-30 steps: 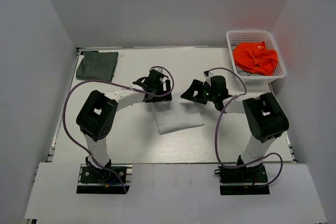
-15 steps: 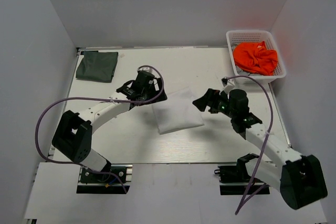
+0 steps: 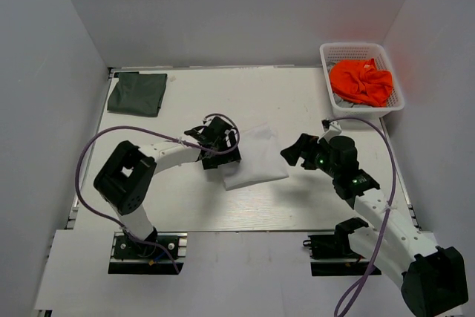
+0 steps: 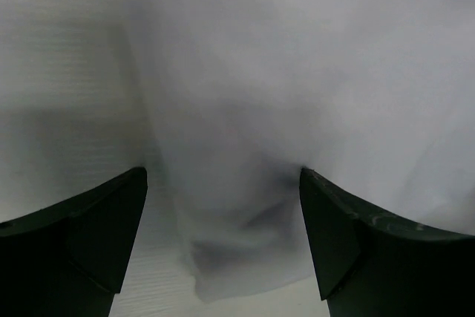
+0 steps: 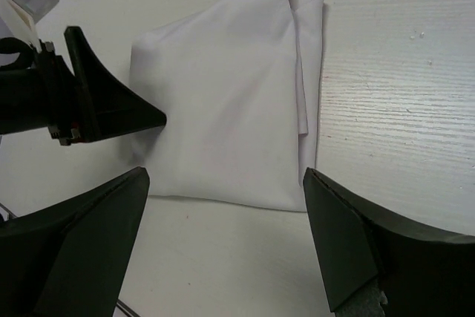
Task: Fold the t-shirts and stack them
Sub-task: Put the neatly folded tshirt into the corner of the board with the left arm
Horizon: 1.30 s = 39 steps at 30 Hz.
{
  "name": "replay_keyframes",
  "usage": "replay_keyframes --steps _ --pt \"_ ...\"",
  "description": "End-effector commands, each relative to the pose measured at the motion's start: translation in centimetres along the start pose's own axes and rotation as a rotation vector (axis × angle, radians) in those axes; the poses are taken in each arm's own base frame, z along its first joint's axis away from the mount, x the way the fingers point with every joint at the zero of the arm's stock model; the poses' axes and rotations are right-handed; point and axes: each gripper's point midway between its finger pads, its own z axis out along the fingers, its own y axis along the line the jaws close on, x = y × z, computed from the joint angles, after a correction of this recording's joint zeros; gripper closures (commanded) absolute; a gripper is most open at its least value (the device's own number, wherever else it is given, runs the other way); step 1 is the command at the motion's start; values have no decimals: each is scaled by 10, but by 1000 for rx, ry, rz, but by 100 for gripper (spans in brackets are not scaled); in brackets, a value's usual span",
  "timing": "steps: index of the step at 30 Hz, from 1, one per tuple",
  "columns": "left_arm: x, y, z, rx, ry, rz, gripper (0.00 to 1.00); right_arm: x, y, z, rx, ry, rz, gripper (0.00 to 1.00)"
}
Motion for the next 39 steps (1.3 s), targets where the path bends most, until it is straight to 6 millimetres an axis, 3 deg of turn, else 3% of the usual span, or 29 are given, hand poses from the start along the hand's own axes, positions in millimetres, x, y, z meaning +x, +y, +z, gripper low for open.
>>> replay_keyframes --steps 1,4,6,8,9,11,13,16,18,21,24,30,31,36,37,39 --pt "22 7 14 -42 66 -9 8 5 -7 1 21 15 -5 10" --pt "36 9 26 -73 94 17 21 7 -8 1 22 21 -9 10" --pt "39 8 30 -82 96 30 38 8 -10 0 34 17 -16 10" --pt "43 18 34 -153 108 50 54 8 -14 -1 46 11 -16 10" --pt "39 13 33 -165 94 62 61 5 -12 -1 42 0 -18 10" --pt "31 21 34 -236 52 93 70 4 -13 -2 42 -11 -21 10" --pt "15 32 32 -334 -1 115 98 3 -13 -2 46 -16 -13 10" --pt "-18 41 25 -430 -45 223 100 3 -14 -1 50 -18 -10 10" --pt "-51 47 4 -554 -144 276 100 3 -15 -1 56 -18 -13 10" --pt "-89 44 -13 -605 -250 360 100 3 -18 -1 71 -20 -15 10" --pt "-127 34 -29 -573 -341 440 100 3 -21 1 87 -13 -20 10" --pt "-188 43 -61 -574 -495 537 100 1 -25 4 115 -4 -33 10" --pt "-210 43 -72 -562 -547 555 100 2 -28 6 128 5 -39 10" --pt "-254 65 -86 -598 -595 604 100 -2 -31 13 146 23 -61 10" --pt "-263 78 -85 -622 -580 606 100 -1 -31 15 150 28 -40 10" --pt "-281 85 -84 -638 -591 595 100 -1 -30 20 146 40 -37 10"
